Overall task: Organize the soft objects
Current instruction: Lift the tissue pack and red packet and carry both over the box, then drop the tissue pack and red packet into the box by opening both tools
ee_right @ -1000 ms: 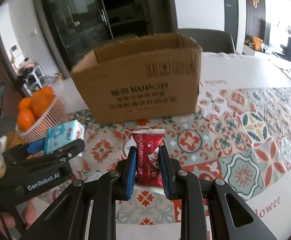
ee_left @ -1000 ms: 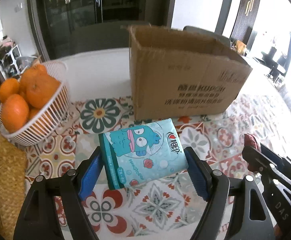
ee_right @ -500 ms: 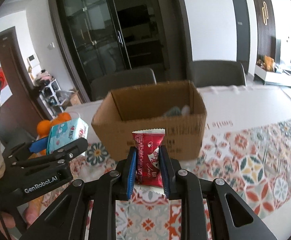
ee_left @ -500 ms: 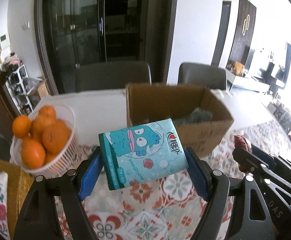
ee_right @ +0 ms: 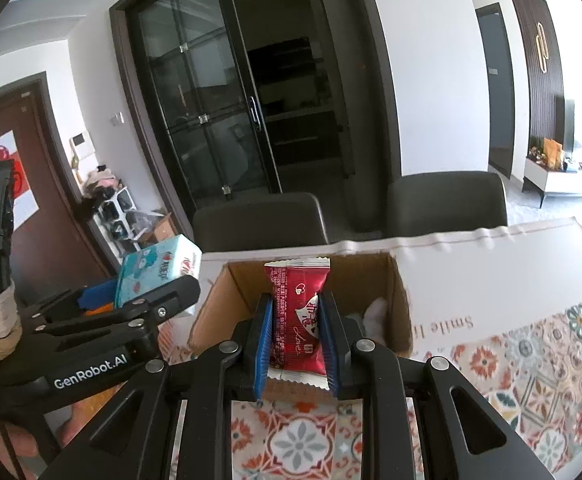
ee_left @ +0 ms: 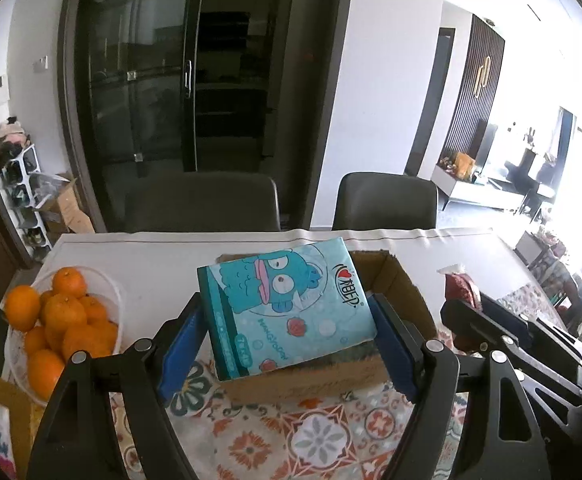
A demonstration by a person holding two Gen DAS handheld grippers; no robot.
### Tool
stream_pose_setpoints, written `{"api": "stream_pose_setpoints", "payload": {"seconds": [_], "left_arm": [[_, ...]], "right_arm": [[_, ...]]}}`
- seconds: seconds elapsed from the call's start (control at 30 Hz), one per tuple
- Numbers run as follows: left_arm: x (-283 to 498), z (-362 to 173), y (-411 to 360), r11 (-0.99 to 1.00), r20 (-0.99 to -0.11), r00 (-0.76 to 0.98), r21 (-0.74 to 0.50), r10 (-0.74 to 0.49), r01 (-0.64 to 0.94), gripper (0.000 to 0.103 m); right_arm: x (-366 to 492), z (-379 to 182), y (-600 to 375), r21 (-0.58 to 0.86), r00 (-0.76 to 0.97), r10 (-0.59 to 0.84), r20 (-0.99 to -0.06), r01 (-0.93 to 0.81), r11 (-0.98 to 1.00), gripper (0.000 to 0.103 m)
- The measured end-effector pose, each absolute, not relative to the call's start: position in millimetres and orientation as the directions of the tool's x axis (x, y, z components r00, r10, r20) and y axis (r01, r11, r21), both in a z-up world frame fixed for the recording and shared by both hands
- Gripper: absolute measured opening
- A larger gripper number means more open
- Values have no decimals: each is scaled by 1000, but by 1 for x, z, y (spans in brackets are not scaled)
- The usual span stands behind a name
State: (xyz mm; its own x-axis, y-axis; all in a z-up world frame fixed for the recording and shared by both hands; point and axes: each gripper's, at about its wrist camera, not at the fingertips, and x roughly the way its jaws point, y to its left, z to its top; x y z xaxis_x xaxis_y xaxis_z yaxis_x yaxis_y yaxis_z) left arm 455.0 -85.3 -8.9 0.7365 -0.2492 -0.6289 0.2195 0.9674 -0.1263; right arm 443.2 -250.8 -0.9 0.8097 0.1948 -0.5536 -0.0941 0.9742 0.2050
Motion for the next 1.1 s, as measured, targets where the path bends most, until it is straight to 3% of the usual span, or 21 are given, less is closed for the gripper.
{"api": "stream_pose_setpoints", "payload": {"seconds": [0.7, 0.77, 0.9, 1.1], "left_arm": [[537, -62, -103, 956, -767, 575, -189, -286, 223, 80], [539, -68, -102, 961, -778, 568, -176, -268, 212, 80], [538, -69, -99, 971, -781, 583, -137, -226, 194, 81], [524, -54, -96, 981, -757, 628, -95, -181, 168, 91]], "right_arm": [[535, -43, -270, 251, 693, 249, -677, -101, 963, 25], [541, -49, -270, 272, 670, 268, -692, -102, 957, 29], [548, -57, -273, 273, 650, 251, -717, -70, 960, 50], [540, -50, -272, 249, 667, 219, -712, -51, 967, 61]]}}
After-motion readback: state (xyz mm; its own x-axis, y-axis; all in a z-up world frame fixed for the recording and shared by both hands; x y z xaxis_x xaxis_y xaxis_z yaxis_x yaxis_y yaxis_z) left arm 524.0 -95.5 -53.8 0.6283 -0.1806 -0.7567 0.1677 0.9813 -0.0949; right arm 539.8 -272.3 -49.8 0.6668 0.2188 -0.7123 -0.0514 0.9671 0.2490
